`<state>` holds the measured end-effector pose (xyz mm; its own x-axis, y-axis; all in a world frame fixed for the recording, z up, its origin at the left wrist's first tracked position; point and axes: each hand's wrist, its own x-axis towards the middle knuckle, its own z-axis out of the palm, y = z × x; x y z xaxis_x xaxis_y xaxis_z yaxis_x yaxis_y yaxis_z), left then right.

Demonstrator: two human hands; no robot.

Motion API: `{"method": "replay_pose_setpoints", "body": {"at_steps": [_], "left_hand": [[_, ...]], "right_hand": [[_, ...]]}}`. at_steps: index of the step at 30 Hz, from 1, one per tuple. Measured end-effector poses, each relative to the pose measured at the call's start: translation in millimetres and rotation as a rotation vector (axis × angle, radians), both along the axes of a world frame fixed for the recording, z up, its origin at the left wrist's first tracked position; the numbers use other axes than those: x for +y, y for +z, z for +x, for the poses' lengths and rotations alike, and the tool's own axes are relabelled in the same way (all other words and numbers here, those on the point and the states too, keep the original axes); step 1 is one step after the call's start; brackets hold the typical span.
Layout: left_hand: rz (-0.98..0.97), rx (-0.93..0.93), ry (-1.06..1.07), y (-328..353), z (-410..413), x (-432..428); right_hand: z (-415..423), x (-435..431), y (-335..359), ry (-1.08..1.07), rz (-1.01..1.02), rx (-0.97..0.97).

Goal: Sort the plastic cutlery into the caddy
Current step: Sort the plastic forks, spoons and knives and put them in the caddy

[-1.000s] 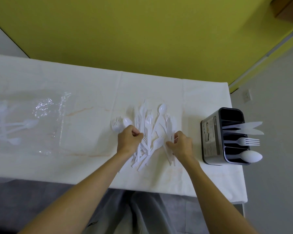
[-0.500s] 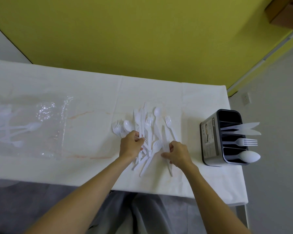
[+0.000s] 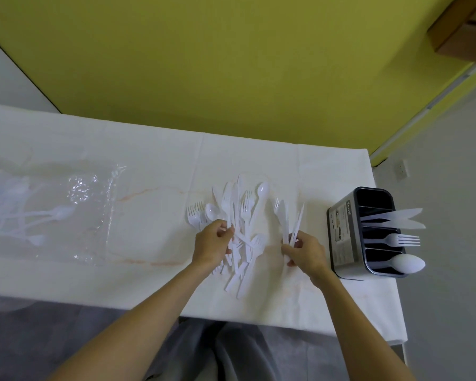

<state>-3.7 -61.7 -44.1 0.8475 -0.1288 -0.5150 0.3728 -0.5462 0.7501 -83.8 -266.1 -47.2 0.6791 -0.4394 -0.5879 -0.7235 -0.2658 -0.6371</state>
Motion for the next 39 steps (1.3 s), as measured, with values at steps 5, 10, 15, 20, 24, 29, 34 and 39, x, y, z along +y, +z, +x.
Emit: {"method": "replay_pose_setpoints", "body": {"at_steps": [5, 10, 15, 20, 24, 29, 34, 39], "left_hand": [[0.056, -0.076, 0.082, -7, 0, 18], [0.27, -0.269, 0.041, -12, 2, 14], [0.486, -0.488, -0.399, -17, 14, 3], [0.603, -0.564, -0.379, -23, 22, 12], [0.637, -0.595, -0.31, -20, 40, 12], [0.772, -0.47, -0.238, -17, 71, -4], [0.812, -0.293, -0.263, -22, 84, -9], [0.665, -0.042, -0.133, -24, 91, -11]], "right_hand": [[3, 0, -1, -0.058, 0.115, -0.061], [11, 9, 2, -0.093, 0.143, -0.118], [17, 16, 0, -0.097, 0.144, -0.131], [19, 21, 0, -0.089, 0.161, -0.126], [20, 23, -1, -0.091, 0.163, -0.135], [27, 22, -3, -0.09, 0.115, -0.138], [34, 23, -3, -0.077, 0.098, -0.141], [35, 22, -3, -0.072, 0.092, -0.144]]}}
